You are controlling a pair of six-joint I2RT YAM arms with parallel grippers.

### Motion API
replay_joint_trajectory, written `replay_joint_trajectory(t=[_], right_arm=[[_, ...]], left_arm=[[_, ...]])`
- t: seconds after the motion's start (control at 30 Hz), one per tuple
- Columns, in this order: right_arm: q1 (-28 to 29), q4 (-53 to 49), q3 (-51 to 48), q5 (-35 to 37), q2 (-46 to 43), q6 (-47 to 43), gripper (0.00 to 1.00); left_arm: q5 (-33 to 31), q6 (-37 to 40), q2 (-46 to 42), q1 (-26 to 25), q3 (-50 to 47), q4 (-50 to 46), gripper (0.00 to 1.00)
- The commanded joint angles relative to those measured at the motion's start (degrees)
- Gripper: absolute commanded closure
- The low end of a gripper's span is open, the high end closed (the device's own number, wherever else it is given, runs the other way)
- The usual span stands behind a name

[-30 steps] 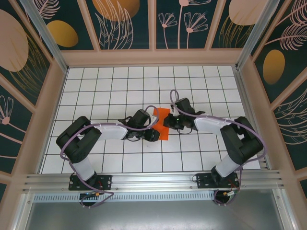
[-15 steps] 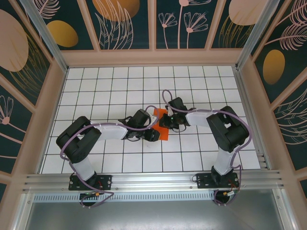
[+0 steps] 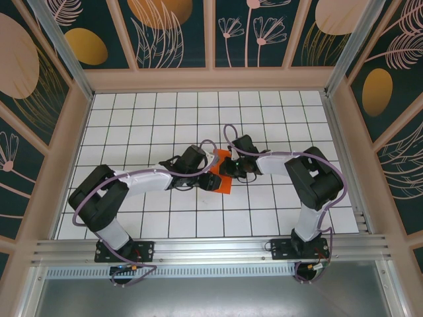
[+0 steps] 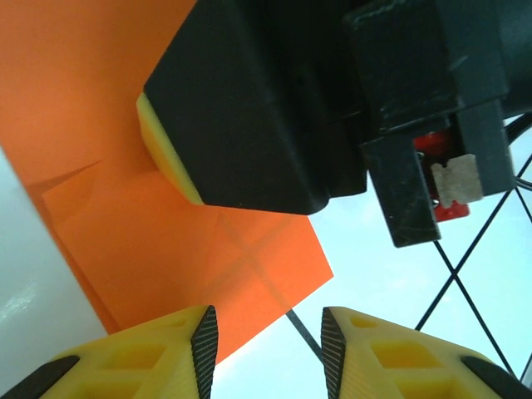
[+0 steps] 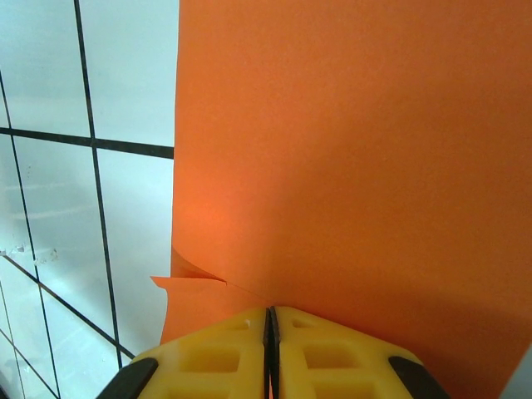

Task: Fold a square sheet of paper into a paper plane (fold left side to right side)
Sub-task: Fold the triangle a second time at the center of the table.

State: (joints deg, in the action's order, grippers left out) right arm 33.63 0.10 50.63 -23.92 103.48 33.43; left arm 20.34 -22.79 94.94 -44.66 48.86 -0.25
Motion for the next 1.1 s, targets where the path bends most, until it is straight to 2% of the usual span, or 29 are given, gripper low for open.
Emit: replay_joint_trajectory(t=[0.0, 0.23, 0.47, 1.07], right_arm=[[0.35, -3.1, -2.02, 2.04, 0.9, -0.03, 0.88], [0.37, -3.37, -1.94, 2.04, 0.9, -0.05, 0.88], [0.39, -3.62, -1.86, 2.13, 0.79, -0.03, 0.88], [0.36, -3.93, -1.72, 2.21, 1.07, -0.21, 0.88]], left_arm=[[1.11, 0.65, 1.77, 0.11, 1.81, -0.24, 0.6], [0.55, 1.69, 6.42, 0.11, 2.78, 0.32, 0.6], [-0.1, 1.53, 7.54, 0.12, 0.8, 0.44, 0.63], [1.26, -2.06, 1.25, 0.12, -13.06, 4.72, 0.69]])
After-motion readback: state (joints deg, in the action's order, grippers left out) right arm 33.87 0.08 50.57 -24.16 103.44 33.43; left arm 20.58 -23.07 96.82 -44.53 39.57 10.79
